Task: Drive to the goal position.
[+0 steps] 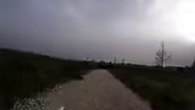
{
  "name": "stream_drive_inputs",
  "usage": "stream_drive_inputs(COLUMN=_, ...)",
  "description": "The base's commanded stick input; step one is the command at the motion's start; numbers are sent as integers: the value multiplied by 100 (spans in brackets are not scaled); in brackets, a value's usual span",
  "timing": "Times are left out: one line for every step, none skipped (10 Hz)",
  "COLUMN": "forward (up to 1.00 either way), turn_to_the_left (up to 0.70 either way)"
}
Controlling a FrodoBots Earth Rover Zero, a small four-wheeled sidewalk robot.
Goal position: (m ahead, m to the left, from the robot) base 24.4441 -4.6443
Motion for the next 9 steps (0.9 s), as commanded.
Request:
stream_drive_inputs(forward=70, turn_to_the_left=0)
stream_drive_inputs(forward=70, turn_to_the_left=0)
stream_drive_inputs(forward=70, turn_to_the_left=0)
stream_drive_inputs(forward=70, turn_to_the_left=0)
stream_drive_inputs(forward=70, turn_to_the_left=-3)
stream_drive_inputs(forward=70, turn_to_the_left=-13)
stream_drive_inputs(forward=70, turn_to_the_left=-32)
stream_drive_inputs(forward=70, turn_to_the_left=-28)
stream_drive_inputs(forward=70, turn_to_the_left=-1)
